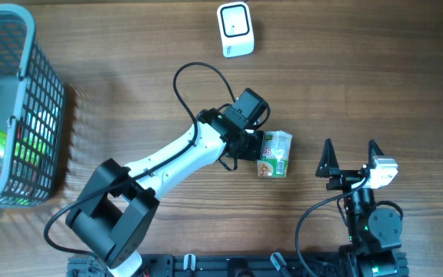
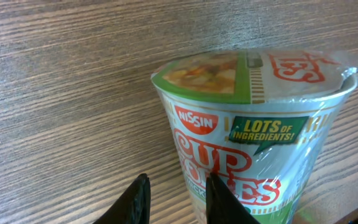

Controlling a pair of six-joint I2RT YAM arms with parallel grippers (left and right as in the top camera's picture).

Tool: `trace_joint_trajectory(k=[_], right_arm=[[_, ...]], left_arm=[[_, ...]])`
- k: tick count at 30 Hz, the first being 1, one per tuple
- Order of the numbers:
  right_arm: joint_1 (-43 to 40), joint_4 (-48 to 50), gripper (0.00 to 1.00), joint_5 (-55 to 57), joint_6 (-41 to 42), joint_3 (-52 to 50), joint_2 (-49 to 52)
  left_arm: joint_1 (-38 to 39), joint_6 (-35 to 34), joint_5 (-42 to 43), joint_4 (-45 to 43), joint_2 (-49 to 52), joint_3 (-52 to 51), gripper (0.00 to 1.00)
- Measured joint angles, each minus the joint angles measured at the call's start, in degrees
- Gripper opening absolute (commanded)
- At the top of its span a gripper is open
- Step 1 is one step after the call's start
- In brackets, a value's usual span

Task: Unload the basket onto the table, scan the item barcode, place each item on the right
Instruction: 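Lower the cup noodles onto the table and open left gripper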

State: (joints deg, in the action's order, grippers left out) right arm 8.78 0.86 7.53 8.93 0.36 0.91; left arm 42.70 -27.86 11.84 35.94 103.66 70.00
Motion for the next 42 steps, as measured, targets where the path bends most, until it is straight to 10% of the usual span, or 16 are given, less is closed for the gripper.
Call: trace_joint_trajectory(k=[25,34,42], right_arm=[[0.0,0.0,1.0,0.0,0.0,0.0,0.0],[0.0,0.0,1.0,0.0,0.0,0.0,0.0],[0.0,0.0,1.0,0.0,0.0,0.0,0.0]], left_arm=[[3.8,0.2,-1.5,-1.7,0.1,1.4,0.35],[6.3,0.0,-4.8,-1.9,2.8,1.9,0.71],[6.3,-0.3,-5.2,-0.6,-0.5,3.1,0.69]])
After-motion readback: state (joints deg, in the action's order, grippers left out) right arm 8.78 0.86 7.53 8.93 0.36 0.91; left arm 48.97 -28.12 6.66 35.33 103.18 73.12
